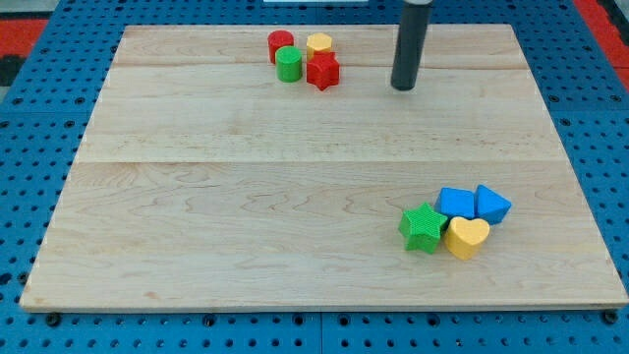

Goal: Move the hexagon into the red circle

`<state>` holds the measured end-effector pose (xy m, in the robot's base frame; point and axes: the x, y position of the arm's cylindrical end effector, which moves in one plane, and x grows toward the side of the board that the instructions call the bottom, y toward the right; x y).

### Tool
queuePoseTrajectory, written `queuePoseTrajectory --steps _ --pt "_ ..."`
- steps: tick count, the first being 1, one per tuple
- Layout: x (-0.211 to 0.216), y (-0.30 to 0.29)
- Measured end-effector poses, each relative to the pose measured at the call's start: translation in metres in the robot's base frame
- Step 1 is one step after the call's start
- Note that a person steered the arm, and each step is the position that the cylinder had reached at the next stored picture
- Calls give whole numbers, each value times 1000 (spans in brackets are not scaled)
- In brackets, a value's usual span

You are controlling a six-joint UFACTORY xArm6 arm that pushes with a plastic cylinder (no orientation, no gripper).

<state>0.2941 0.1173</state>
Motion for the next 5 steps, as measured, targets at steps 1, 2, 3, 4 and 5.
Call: queuePoseTrajectory --steps 1,2,3,4,5 --pt "-47 -40" --pt "-46 -94" --pt "-49 -119" --pt "-62 -119" --pt "-85 -102"
